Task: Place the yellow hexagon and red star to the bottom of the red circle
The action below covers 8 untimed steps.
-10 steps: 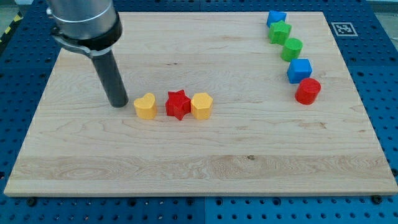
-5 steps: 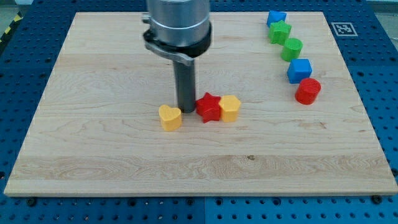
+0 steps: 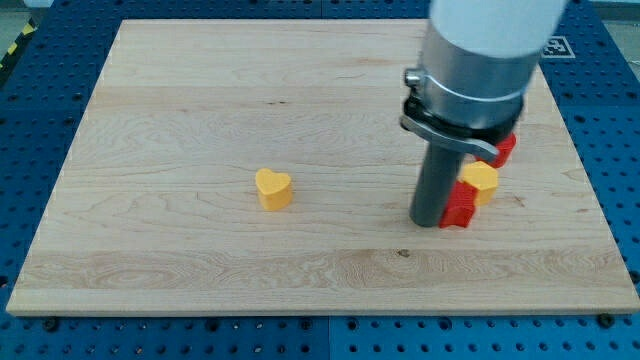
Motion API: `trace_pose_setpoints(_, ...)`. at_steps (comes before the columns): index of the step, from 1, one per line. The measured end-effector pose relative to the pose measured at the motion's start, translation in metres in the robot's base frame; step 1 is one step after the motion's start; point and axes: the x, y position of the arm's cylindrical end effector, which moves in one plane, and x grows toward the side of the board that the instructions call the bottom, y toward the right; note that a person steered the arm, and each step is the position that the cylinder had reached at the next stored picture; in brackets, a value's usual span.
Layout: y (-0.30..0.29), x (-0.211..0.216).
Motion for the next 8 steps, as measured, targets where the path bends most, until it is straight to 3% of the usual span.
trace_pose_setpoints(3, 0.047, 0.002)
trace_pose_setpoints(5, 0.033, 0.002)
trace_pose_setpoints(7, -0.033, -0.045)
trace_pose_setpoints(8, -0.105, -0.072)
